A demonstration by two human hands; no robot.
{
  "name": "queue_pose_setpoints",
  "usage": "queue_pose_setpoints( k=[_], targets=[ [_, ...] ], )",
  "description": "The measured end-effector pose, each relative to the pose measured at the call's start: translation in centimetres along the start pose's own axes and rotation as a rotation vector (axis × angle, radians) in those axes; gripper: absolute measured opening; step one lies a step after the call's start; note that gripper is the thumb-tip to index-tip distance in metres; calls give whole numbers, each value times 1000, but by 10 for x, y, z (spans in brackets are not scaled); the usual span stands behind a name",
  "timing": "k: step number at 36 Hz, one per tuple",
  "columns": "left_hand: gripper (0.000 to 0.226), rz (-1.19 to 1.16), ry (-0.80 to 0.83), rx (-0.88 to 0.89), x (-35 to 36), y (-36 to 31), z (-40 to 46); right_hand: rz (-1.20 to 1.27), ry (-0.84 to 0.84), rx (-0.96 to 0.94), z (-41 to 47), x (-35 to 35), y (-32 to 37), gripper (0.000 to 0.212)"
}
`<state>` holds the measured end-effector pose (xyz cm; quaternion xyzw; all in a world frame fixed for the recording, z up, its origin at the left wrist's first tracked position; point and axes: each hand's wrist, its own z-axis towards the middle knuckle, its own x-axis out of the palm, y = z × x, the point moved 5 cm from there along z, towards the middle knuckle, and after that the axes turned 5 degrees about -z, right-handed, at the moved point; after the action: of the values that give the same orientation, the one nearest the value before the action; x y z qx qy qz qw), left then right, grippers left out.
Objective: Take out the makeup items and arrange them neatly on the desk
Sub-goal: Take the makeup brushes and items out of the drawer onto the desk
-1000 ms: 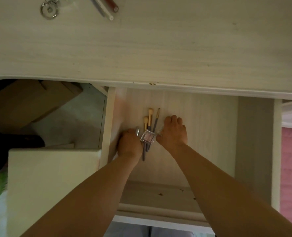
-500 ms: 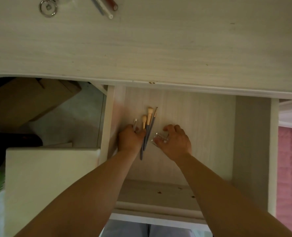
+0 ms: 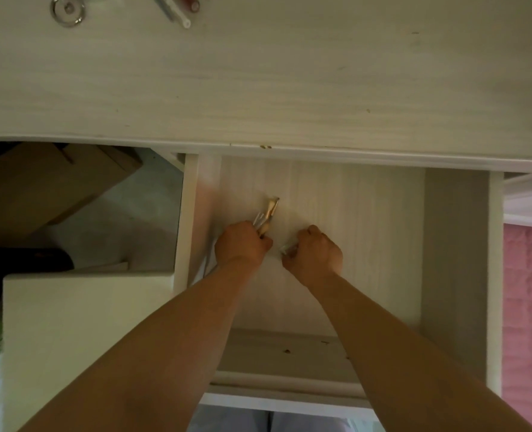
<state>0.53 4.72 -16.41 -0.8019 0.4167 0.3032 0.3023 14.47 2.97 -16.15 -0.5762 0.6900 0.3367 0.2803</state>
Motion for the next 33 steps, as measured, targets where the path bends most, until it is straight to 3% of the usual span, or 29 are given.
queue_pose_setpoints(
  k=[3,7,12,16,20,24,33],
  targets=[
    [23,-14,30,-24,2,2,0,41,2,76,0,-3,-4,21],
    [22,-53,57,-24,4,6,-4,152,4,129,-4,-4,-8,17],
    [28,-108,144,-23,7,8,-16,476,109,160,-18,0,-18,42],
    [22,-353,271,31,3,-2,-31,544,221,77,-31,0,-19,30],
    [7,-476,300,81,-13,-13,-49,402,286,-38,-52,-7,-19,5],
    [10,-455,301,137,-30,-17,-66,224,392,-128,-78,-15,-19,23],
    [24,-79,194,373,-76,-22,-116,5,328,-196,-127,-34,-37,31]
  ],
)
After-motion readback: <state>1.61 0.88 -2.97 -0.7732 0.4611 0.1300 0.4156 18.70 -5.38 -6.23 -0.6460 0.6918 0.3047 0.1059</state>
